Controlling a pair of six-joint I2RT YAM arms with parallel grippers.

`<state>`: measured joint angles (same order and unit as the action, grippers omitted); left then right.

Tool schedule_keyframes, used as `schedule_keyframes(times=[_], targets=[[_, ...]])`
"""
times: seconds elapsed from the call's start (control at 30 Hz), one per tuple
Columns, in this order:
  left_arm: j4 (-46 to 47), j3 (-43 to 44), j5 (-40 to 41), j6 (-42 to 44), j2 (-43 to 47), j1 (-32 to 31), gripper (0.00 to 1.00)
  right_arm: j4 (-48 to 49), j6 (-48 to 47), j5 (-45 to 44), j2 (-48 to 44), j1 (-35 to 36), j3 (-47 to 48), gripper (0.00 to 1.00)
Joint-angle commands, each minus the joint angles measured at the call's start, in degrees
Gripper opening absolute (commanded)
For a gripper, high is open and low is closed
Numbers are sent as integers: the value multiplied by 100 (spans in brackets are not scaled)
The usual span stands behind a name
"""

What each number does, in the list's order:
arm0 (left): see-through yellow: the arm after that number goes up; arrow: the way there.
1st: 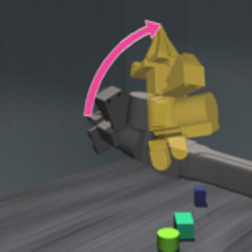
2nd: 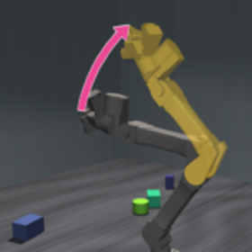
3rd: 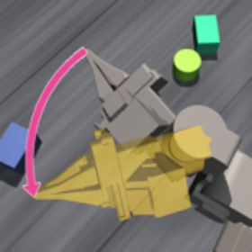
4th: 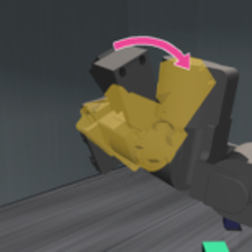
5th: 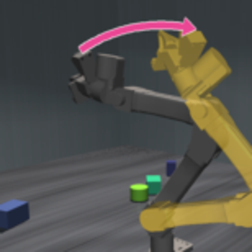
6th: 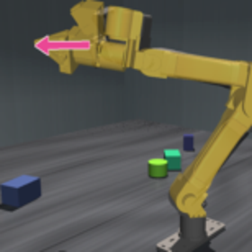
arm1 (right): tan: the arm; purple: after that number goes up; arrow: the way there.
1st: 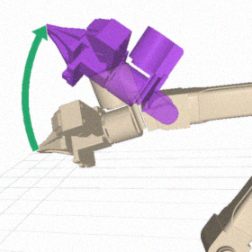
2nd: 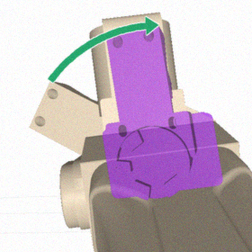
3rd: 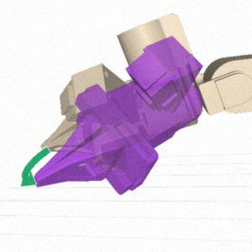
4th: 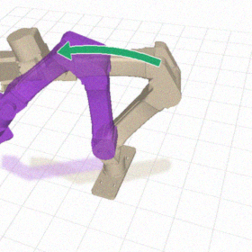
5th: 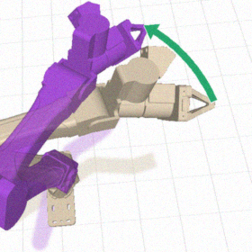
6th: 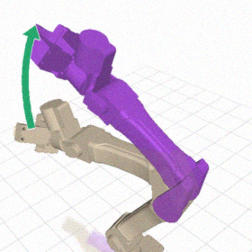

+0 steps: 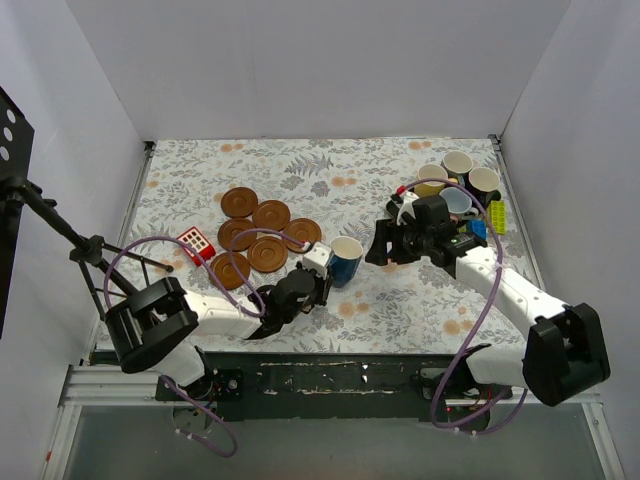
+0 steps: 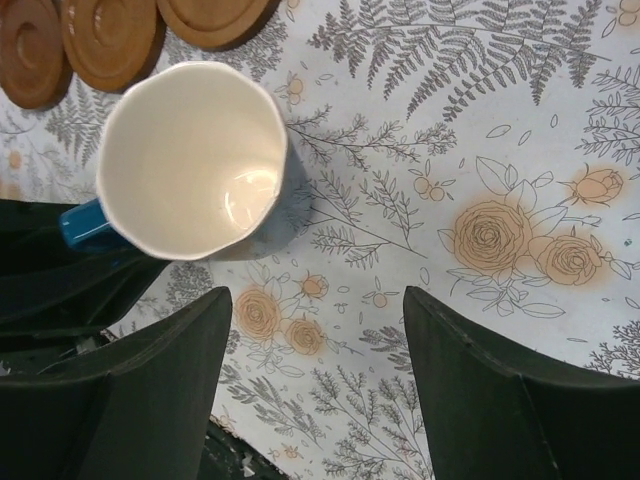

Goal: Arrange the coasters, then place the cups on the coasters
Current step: Pick up the cup from the tray.

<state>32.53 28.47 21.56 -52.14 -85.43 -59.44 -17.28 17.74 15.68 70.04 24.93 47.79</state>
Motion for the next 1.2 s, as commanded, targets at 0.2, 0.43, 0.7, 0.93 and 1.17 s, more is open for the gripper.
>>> schedule_keyframes(times=[0.2,0.43,0.7,0.93,1.17], targets=[[-281,-272,-108,-375,299,-41,2,339,-43,-232,581,258,512,74],[-713,-166,-249,-613,439,-50,24,374,45,-338,441,302,293,74],[-1283,62,-293,-683,755,-50,42,401,63,-434,282,311,82,74],[-2294,545,-152,-684,1282,-50,53,401,63,-505,185,311,-50,74],[-3410,1116,-170,-719,1029,-50,52,401,63,-522,177,311,-130,74]])
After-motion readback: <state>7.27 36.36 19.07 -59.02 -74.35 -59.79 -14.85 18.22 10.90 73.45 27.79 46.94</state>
